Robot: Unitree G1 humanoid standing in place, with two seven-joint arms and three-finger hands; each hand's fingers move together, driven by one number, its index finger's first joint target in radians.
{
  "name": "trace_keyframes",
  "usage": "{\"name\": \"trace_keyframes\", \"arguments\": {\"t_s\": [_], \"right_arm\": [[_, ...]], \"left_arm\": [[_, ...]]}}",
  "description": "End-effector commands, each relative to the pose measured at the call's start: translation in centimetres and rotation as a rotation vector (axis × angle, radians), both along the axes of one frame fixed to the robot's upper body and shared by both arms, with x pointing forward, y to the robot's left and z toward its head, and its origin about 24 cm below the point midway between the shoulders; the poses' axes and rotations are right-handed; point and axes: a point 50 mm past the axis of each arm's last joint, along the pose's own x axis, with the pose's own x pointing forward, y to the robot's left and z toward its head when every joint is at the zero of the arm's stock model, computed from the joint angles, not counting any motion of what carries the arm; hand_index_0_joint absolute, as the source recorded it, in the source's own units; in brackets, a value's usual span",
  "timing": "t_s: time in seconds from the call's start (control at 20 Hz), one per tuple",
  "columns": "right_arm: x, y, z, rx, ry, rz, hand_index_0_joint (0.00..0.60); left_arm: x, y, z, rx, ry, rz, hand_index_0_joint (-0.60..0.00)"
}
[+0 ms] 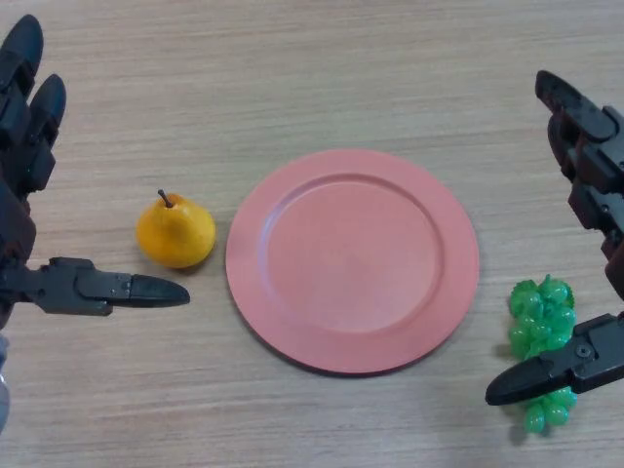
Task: Pick up the yellow pear and place it on the plate
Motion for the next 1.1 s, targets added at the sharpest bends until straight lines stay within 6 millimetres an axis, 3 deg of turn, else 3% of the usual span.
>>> {"name": "trace_keyframes", "arguments": {"t_s": [0.05, 0.35, 0.95, 1.1], "right_arm": [[-1.1, 0.0, 2.5, -0.008, -0.175, 0.002, 0.000], [-1.5, -0.1, 2.5, -0.018, -0.171, -0.001, 0.000], [-1.9, -0.9, 2.3, -0.030, -0.169, -0.046, 0.000], [-2.0, -1.2, 2.3, -0.025, -0.168, -0.050, 0.000]], "left_arm": [[-1.1, 0.7, 2.6, 0.086, -0.175, 0.027, 0.000], [0.3, 1.6, 1.4, 0.073, -0.140, 0.057, 0.000], [7.4, 2.2, -4.9, 0.105, -0.024, 0.137, 0.000], [9.1, 2.0, -5.6, 0.092, 0.012, 0.129, 0.000]]}}
